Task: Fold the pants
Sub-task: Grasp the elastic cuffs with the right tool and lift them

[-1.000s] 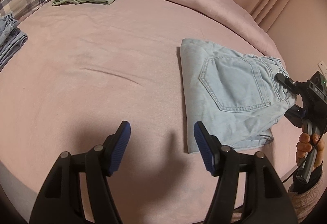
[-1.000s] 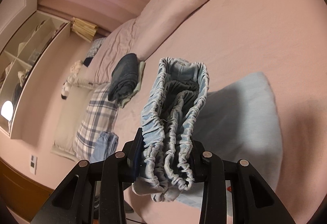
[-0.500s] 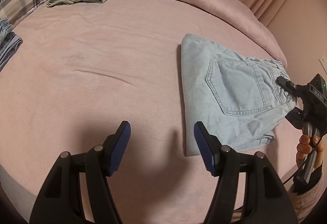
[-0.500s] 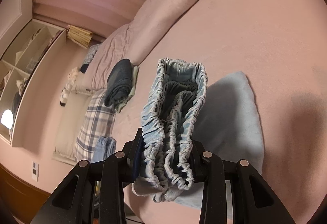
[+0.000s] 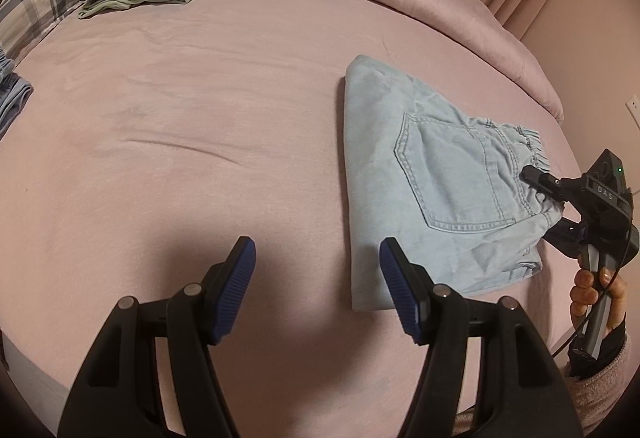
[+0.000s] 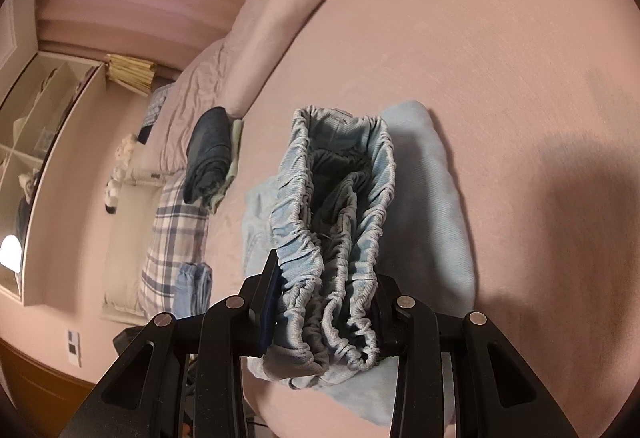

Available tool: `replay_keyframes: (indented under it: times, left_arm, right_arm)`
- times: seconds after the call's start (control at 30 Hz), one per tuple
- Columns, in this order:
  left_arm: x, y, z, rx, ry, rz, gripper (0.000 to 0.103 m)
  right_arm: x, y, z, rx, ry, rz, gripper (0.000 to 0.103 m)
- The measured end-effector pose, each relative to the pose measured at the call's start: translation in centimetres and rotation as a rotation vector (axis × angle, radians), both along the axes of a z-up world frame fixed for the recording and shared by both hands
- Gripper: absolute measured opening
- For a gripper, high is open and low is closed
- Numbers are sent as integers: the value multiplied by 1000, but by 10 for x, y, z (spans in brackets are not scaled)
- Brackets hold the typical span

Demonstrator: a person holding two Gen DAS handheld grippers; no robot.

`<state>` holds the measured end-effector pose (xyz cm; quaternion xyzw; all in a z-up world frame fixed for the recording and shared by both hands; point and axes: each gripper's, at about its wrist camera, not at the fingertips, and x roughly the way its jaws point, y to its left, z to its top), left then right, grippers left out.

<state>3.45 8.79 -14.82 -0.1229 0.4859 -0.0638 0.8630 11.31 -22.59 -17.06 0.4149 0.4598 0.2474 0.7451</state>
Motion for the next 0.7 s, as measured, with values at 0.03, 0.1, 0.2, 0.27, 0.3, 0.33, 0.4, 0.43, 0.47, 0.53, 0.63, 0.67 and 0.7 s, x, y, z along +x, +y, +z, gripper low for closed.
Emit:
replay_keyframes:
  times: [0.03,0.1,0.2,0.27,0.3,0.33,0.4,0.43,0.47,0.53,0.63,0.67,0.7]
  left_arm:
    - [0,0,0,2,1,-1,64]
    - [1,0,0,5,3,1,64]
    - [2,-1,0,8,6,2,64]
    - [2,-2,0,10,7,1,64]
    - [2,-3,0,12,8,0,64]
    - [2,-4,0,15,7,-3,64]
    - [3,-5,0,18,8,-6,64]
    - [3,-6,0,21,9,-8,64]
    - [4,-6,0,23,9,-10,64]
    - [4,-7,1,30,8,-14,64]
    - [4,-9,2,37,3,-16,64]
    - [5,-9,2,39,1,-16,64]
    - [5,-10,3,41,-2,-18,64]
  right_arm:
    - [0,0,-1,-2,3,0,38]
    - [2,0,-4,-2,13,1,38]
    - [3,-1,-8,-17,26,4,38]
    - [3,-1,-10,-25,33,2,38]
    - [3,-2,-11,-28,34,2,38]
    - [3,-3,-12,-31,36,1,38]
    - [3,-3,-12,-21,41,0,38]
    - [3,-4,-12,-20,42,1,38]
    - [3,-4,-12,-23,43,3,41]
    - [2,-6,-10,-37,37,3,43]
    - [1,-10,-3,-85,24,1,50]
    - [0,-11,0,-107,16,-2,53]
    - [-1,-9,5,-134,7,-4,54]
